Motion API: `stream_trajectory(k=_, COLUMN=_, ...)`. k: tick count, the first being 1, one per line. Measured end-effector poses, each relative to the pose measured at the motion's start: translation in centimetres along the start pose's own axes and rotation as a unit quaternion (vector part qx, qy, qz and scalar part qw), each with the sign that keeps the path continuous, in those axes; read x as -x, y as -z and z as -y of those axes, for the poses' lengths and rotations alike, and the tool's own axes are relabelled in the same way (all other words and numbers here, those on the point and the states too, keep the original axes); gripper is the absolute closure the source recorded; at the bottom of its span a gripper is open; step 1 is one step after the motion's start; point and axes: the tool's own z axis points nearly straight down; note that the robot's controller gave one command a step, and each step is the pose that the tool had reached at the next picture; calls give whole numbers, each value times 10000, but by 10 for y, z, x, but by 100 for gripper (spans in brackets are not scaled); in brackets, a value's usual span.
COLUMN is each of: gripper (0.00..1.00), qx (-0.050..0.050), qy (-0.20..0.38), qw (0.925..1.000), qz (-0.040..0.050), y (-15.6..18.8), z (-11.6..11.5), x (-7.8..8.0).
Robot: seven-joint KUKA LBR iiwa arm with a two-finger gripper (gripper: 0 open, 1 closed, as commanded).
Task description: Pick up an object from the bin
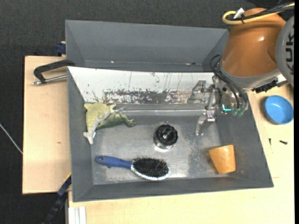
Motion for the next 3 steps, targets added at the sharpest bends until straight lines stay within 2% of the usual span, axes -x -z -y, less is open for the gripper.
stream_trajectory(k=1, gripper=0, qx=-5, qy=341, qw=9994, qz=90, y=-163, z=-27, x=-7)
stream_trajectory(k=2, gripper=100, qx=-3, qy=340, qw=9993, qz=123, y=-159, z=-27, x=-5)
stream_trajectory(k=3, gripper=100, qx=-8, qy=378, qw=9992, qz=111, y=-24, z=-28, x=6)
